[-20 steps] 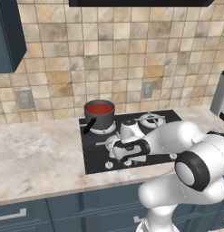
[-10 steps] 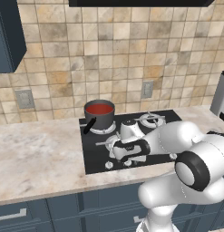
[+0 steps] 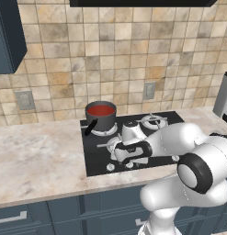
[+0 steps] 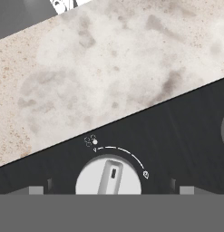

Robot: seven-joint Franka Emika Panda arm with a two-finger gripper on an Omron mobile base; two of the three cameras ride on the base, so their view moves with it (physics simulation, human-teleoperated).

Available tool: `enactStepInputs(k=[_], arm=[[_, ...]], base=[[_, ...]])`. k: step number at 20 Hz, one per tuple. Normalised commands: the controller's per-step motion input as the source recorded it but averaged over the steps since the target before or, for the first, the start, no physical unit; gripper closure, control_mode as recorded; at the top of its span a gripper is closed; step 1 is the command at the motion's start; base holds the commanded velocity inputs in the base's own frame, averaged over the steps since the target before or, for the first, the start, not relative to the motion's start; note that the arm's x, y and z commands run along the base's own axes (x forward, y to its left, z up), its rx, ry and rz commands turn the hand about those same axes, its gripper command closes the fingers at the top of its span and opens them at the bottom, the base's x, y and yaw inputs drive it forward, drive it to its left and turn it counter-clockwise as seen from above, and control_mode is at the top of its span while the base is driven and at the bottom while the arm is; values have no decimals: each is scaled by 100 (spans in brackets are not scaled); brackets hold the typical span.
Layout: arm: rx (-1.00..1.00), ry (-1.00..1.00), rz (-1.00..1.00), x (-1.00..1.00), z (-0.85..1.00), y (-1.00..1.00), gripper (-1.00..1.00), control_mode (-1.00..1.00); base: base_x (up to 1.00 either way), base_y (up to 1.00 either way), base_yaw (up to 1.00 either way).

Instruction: Wait until the marinara sauce is simmered to a deep red color and then turn off the stove.

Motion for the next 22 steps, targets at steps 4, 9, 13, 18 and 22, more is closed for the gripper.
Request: enactStepInputs(k=[4,9,13,18,22], arm=[[0,0,0,0,0,0,-100,-100],[0,0,0,0,0,0,-100,-100],[0,0,0,0,0,0,-100,-100],[0,0,0,0,0,0,-100,-100],[0,0,0,0,0,0,-100,-100]], base=[[0,0,0],[0,0,0],[0,0,0],[0,0,0],[0,0,0]])
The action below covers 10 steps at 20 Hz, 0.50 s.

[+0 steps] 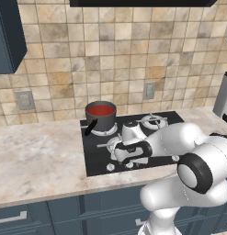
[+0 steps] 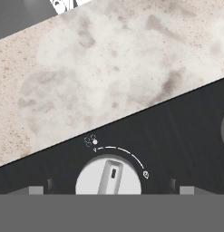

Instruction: Wait until the marinara sauce is simmered to a deep red color and then turn off the stove.

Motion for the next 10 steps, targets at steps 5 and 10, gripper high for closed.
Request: enactStepInputs(k=[5,10], arm=[[0,0,0,0,0,0,-100,-100],[0,0,0,0,0,0,-100,-100]], base=[[0,0,0],[0,0,0]])
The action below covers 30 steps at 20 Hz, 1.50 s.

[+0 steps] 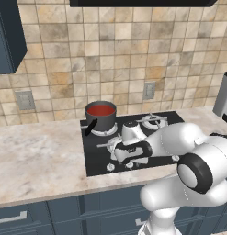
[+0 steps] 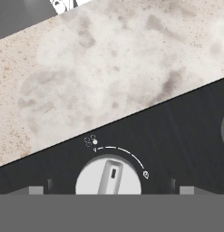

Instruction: Wait until the marinara sauce is simmered to a deep red color and then turn off the stove.

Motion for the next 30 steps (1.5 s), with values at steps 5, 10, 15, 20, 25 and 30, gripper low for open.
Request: enactStepInputs(k=[5,10,15,20,25,30], arm=[[0,0,0,0,0,0,-100,-100],[0,0,0,0,0,0,-100,-100],[0,0,0,0,0,0,-100,-100],[0,0,0,0,0,0,-100,-100],[0,0,0,0,0,0,-100,-100],[0,0,0,0,0,0,-100,-100]], base=[[0,0,0],[0,0,0],[0,0,0],[0,0,0],[0,0,0],[0,0,0]])
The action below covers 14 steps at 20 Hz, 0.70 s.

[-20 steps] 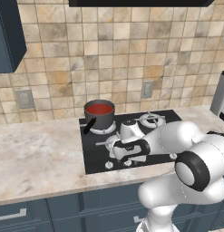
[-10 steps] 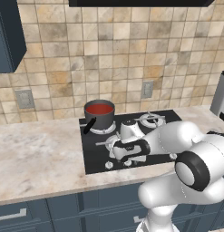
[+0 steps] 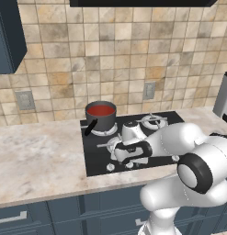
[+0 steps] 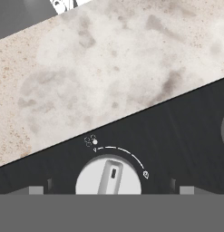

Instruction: Wait until the marinara sauce is simmered to a deep red color and then turn off the stove.

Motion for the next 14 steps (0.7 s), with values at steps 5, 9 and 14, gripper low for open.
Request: enactStepInputs(k=[5,9,14], arm=[[0,0,0,0,0,0,-100,-100],[0,0,0,0,0,0,-100,-100],[0,0,0,0,0,0,-100,-100]], base=[[0,0,0],[0,0,0],[0,0,0]])
